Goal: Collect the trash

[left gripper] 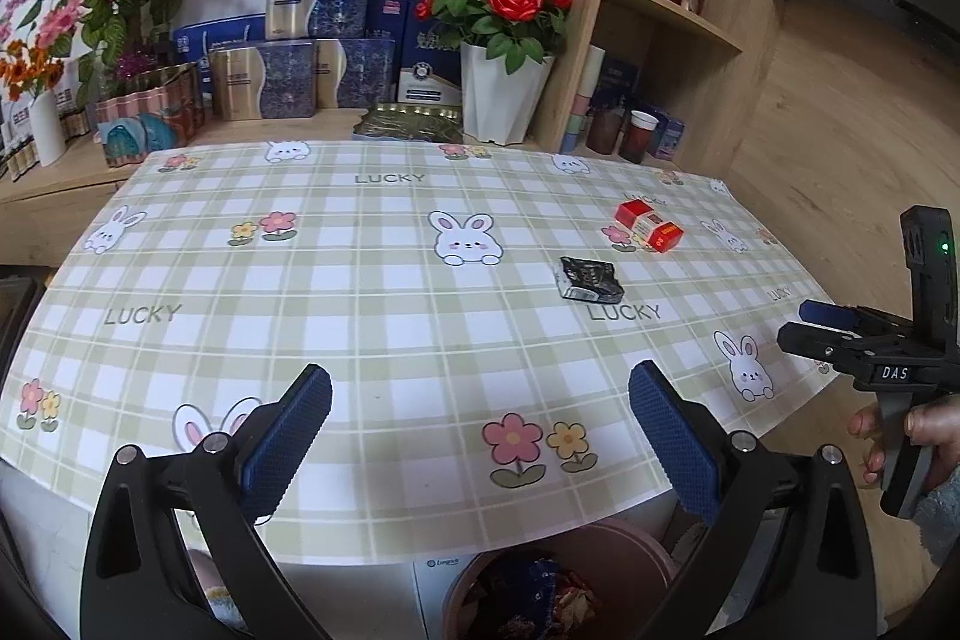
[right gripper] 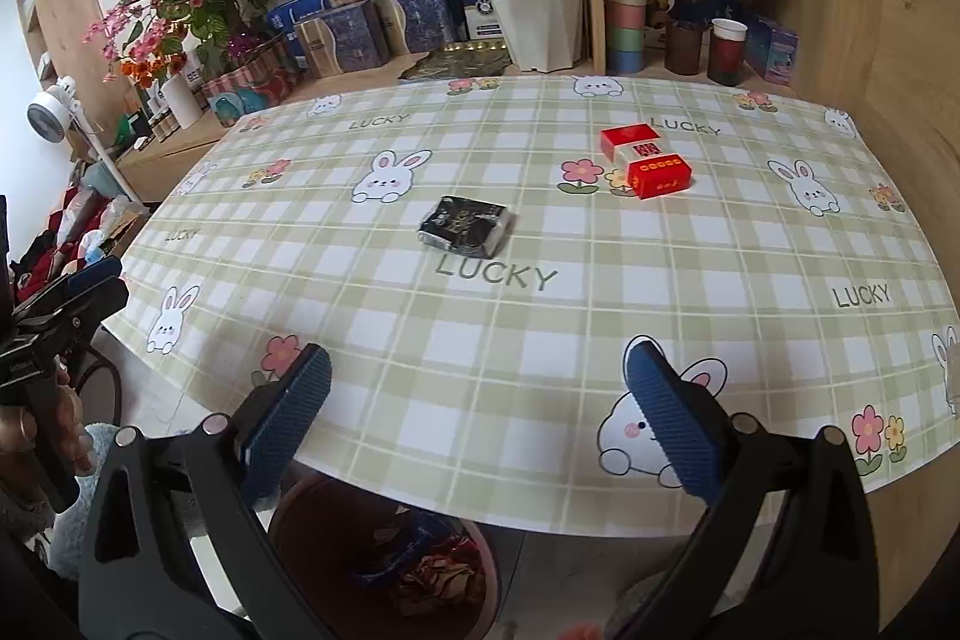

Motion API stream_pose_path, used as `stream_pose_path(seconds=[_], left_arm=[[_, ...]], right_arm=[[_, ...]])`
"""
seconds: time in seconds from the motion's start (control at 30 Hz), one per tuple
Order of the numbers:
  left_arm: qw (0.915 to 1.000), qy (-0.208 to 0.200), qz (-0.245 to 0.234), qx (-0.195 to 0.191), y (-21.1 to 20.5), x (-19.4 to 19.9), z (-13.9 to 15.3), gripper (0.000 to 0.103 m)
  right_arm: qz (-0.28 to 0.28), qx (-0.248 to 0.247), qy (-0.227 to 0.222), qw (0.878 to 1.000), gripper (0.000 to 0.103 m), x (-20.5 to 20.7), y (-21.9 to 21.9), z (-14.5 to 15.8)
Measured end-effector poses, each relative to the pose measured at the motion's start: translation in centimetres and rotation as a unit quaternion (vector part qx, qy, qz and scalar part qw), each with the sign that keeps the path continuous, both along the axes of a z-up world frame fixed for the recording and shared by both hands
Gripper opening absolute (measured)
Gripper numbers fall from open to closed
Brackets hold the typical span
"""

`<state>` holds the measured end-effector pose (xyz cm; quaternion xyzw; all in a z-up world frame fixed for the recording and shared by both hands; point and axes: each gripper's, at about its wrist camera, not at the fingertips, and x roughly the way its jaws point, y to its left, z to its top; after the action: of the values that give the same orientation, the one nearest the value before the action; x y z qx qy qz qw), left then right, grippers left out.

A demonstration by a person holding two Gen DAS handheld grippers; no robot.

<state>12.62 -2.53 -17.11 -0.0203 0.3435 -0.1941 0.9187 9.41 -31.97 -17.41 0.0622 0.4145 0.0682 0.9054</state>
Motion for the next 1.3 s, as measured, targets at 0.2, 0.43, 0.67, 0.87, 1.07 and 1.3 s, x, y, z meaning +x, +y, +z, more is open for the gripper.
stream_pose_path(seconds=[0.2,0.43,0.67,0.87,1.07,1.3], left_arm=[[0.9998,0.009,-0.016,-0.005,-1.9,1.8,-0.9,0.097],[0.9992,0.031,-0.025,0.001,-4.2,4.6,-2.3,0.097],[0.9974,0.046,-0.054,0.010,-8.4,7.8,-3.6,0.097],[0.9942,0.071,-0.080,0.002,-12.5,11.4,-4.9,0.097],[0.9924,0.106,-0.062,-0.010,-14.0,15.7,-7.3,0.074],[0.9903,0.126,-0.058,-0.009,-15.7,18.3,-9.3,0.073]], right_arm=[[-0.014,0.003,0.013,1.000,0.097,1.1,-1.9,-0.8],[-0.018,-0.012,0.022,1.000,0.097,2.8,-3.8,-1.6],[-0.035,-0.011,0.027,0.999,0.097,5.0,-6.3,-2.5],[-0.050,0.000,0.033,0.998,0.097,6.4,-8.1,-3.6],[-0.058,0.002,0.051,0.997,0.097,7.3,-9.0,-5.0],[-0.062,0.003,0.047,0.997,0.097,7.8,-9.5,-4.6]])
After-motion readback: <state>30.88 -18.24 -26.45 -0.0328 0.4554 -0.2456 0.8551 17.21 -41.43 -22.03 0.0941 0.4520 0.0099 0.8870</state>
